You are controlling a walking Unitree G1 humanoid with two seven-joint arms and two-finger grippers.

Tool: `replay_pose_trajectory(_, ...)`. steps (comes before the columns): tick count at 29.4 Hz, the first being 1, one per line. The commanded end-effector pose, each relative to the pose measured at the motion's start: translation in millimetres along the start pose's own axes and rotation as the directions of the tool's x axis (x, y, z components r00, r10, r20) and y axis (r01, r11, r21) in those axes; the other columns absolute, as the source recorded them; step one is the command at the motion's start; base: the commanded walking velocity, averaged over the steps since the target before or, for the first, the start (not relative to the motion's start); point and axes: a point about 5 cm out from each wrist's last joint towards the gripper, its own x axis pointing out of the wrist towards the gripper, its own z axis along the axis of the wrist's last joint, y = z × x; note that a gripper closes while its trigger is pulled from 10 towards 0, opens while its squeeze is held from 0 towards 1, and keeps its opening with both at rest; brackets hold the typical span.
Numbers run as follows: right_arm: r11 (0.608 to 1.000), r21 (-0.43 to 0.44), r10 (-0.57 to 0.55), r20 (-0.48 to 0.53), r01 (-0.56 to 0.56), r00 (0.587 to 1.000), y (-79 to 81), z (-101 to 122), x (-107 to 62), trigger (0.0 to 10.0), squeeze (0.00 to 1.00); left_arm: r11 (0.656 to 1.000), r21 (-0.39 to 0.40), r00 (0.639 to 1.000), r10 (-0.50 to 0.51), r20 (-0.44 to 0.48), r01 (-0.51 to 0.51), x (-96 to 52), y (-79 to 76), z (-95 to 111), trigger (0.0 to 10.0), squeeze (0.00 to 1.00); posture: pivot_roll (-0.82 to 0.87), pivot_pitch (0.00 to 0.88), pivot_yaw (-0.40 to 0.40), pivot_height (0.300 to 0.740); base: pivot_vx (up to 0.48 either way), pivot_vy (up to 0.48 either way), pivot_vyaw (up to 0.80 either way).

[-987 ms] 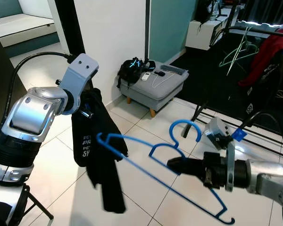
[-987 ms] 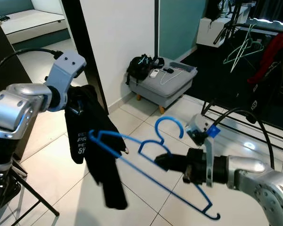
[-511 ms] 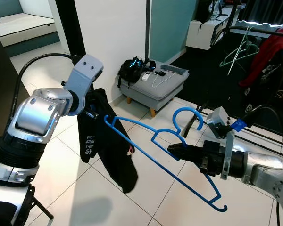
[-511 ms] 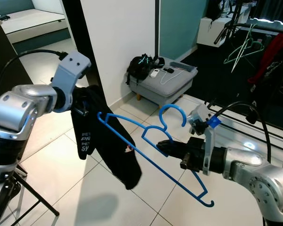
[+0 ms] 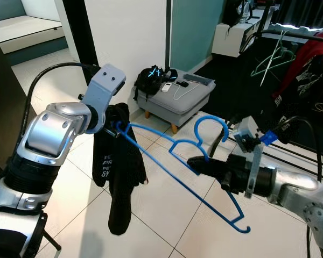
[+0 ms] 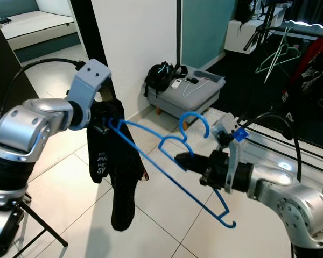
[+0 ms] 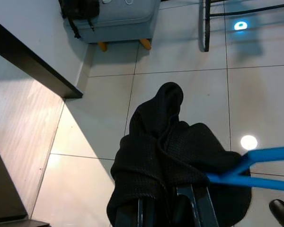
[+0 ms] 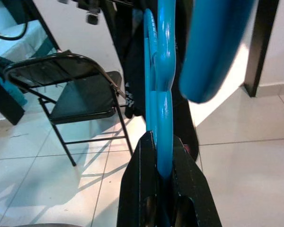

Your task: Hang hanger

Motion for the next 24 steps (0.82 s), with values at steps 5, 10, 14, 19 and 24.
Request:
replay_pose_trajectory(5,1.000,-0.007,-0.023,0.011,0.023,1.000,-2.8,1,3.2,10.0,0.00,0.999,0.015,0.996,-0.033,0.084,0.032,-6.7,-10.2,19,10.0,0.00,-0.01,0.032,0.027,0.740,0.000,0.000,0.00)
replay_pose_trajectory(10,1.000,-0.001,-0.004,0.007,0.004,1.000,-0.2,1,4.4,10.0,0.00,0.998,0.030,0.994,-0.052,0.093,0.049,-4.9,-16.2,21,10.0,0.00,-0.01,0.031,0.026,0.740,0.000,0.000,0.00)
replay_pose_trajectory(14,1.000,0.004,0.011,0.008,-0.011,1.000,1.8,1,5.1,10.0,0.00,0.997,0.055,0.993,-0.056,0.101,0.051,-3.9,-18.3,22,10.0,0.00,-0.02,0.031,0.027,0.740,0.000,0.000,0.00)
replay_pose_trajectory(19,1.000,0.007,0.018,0.006,-0.018,1.000,2.6,0,5.2,10.0,0.00,0.995,0.077,0.990,-0.076,0.118,0.068,-4.3,-23.4,24,10.0,0.00,-0.01,0.032,0.026,0.740,0.000,0.000,0.00)
replay_pose_trajectory(24,0.999,0.013,0.037,0.003,-0.037,0.999,5.1,0,5.9,10.0,0.00,0.991,0.105,0.987,-0.100,0.127,0.087,-3.5,-30.3,25,10.0,0.00,-0.02,0.030,0.027,0.740,0.000,0.000,0.00)
